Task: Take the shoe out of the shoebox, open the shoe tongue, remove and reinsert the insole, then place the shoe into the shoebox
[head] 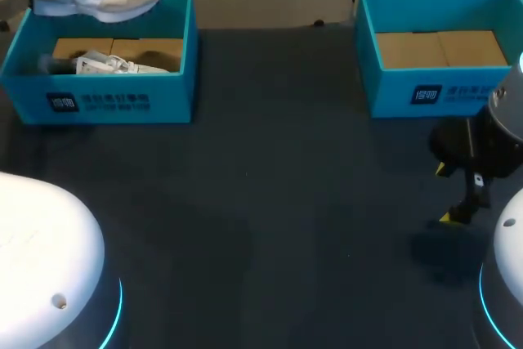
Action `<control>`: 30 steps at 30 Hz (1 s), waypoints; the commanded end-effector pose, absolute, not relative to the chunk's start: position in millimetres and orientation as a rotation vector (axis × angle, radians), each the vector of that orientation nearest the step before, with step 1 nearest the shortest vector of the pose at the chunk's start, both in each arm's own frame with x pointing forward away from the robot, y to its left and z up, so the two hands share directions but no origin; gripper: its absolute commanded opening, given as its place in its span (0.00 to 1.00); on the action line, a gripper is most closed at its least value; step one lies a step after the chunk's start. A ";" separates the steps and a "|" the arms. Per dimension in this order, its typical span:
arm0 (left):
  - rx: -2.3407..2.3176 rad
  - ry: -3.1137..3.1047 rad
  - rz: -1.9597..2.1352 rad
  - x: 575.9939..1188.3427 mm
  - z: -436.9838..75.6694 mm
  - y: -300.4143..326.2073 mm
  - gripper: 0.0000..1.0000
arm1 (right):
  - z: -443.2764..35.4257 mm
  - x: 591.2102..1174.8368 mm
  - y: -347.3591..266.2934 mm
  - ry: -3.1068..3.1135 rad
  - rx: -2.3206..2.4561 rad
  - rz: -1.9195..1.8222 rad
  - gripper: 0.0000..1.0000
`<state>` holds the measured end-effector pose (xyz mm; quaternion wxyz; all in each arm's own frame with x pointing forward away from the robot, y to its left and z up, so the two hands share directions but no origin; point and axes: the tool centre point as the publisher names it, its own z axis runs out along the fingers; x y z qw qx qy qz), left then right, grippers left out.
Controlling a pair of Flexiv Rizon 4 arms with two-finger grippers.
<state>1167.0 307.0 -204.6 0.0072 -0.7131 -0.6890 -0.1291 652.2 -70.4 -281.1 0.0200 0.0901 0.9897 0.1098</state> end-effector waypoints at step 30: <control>-2.114 -2.124 -0.339 1167.0 -258.1 312.8 0.00 | -281.9 651.6 -70.1 3.069 0.280 0.338 1.00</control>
